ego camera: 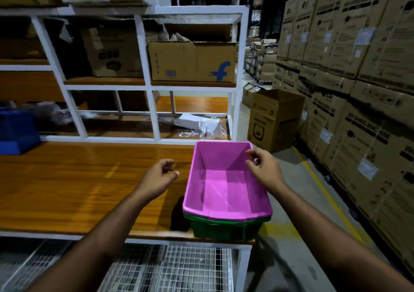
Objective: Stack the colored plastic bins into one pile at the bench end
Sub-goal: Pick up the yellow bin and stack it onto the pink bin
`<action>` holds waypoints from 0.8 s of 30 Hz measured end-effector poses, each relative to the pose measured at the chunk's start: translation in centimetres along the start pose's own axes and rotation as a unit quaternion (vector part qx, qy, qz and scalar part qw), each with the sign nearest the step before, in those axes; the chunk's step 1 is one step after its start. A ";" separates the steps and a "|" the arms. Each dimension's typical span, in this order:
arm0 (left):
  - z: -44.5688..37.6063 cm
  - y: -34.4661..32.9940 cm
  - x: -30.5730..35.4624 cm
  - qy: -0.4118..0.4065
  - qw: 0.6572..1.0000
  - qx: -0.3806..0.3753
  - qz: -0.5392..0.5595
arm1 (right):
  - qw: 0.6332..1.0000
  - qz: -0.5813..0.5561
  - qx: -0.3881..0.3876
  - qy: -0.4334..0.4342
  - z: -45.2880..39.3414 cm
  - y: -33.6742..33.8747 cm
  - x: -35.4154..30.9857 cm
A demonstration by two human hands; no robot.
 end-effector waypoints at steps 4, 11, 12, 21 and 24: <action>1.7 5.1 -0.6 -0.093 0.983 0.046 -0.150 | 0.985 0.041 -0.095 0.136 0.2 -5.2 -6.4; 5.4 16.5 -8.9 -0.045 0.966 0.140 -0.211 | 0.917 0.130 -0.257 0.275 5.6 -19.1 -19.5; 5.7 18.5 -10.5 -0.031 0.965 0.151 -0.214 | 0.910 0.141 -0.268 0.283 6.6 -21.1 -21.4; 8.5 37.3 -25.7 0.031 0.936 0.147 -0.319 | 0.872 0.159 -0.299 0.353 15.4 -39.3 -37.1; 9.8 43.0 -28.9 0.042 0.915 0.166 -0.366 | 0.861 0.156 -0.308 0.373 18.5 -44.2 -42.5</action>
Point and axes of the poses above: each hand's wrist, its own z-axis away from the middle knuckle, its own y-axis out of the back of the hand, x = y × z, the point moved 6 cm from there along -z, towards the middle knuckle, and after that the axes turned 6 degrees about x, right-handed, at the moved point
